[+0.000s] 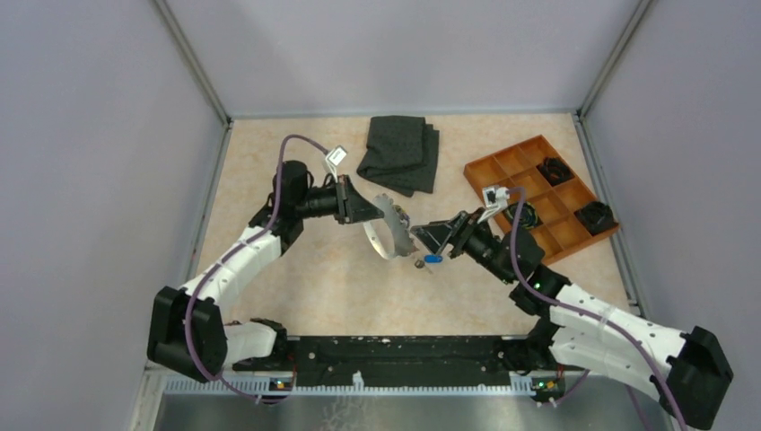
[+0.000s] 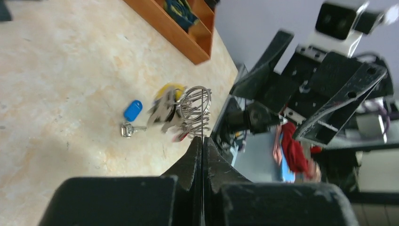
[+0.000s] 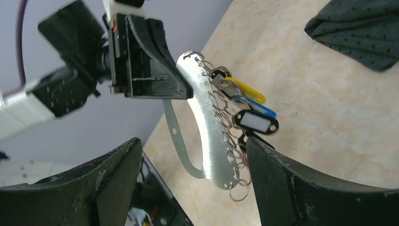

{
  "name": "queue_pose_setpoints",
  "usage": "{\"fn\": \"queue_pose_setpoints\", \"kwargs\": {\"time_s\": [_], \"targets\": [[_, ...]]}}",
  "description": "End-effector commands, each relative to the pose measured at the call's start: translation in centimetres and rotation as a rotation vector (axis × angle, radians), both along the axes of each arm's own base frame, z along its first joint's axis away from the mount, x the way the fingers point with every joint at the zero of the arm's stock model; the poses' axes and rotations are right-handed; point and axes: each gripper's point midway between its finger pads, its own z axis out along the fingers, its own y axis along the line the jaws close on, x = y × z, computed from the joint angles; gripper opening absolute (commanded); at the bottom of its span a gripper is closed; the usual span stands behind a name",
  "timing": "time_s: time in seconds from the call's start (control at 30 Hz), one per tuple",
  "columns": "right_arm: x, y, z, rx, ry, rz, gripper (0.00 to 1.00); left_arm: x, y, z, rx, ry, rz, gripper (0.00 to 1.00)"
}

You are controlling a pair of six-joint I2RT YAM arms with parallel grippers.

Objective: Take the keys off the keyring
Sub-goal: Adjust the keyring, then pick up the key from the keyring.

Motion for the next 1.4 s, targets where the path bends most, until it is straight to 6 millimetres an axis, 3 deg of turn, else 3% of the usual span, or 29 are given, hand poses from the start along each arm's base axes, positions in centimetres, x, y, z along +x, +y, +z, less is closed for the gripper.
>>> {"fn": "queue_pose_setpoints", "kwargs": {"time_s": [0.0,0.17,0.33,0.43,0.77,0.9,1.07,1.37], "targets": [[-2.4,1.2,4.3,-0.154,-0.320,0.176,0.79,-3.6,-0.1,1.7,-0.019,-0.057,-0.253,0.00],[-4.7,1.4,5.2,-0.238,-0.398,0.312,0.70,-5.8,-0.1,2.3,-0.086,0.048,-0.405,0.00],[-8.2,0.8,5.2,-0.241,-0.482,0.454,0.62,-6.9,0.0,3.0,-0.135,0.169,-0.485,0.00],[-9.3,0.6,5.0,-0.214,-0.533,0.484,0.56,-7.4,0.1,3.6,-0.162,0.207,-0.514,0.00],[-10.8,-0.6,5.5,-0.087,-0.788,0.423,0.59,-8.4,0.3,6.1,-0.223,0.403,-0.480,0.00],[-11.1,-0.3,4.8,-0.084,-0.884,0.411,0.55,-8.4,0.2,7.9,-0.260,0.413,-0.451,0.00],[-11.6,-0.4,5.4,-0.060,-1.017,0.368,0.53,-8.3,0.1,10.5,-0.309,0.403,-0.433,0.00],[-12.5,1.8,7.1,-0.090,-1.144,0.421,0.46,-8.8,0.2,12.9,-0.313,0.394,-0.466,0.00]]}}
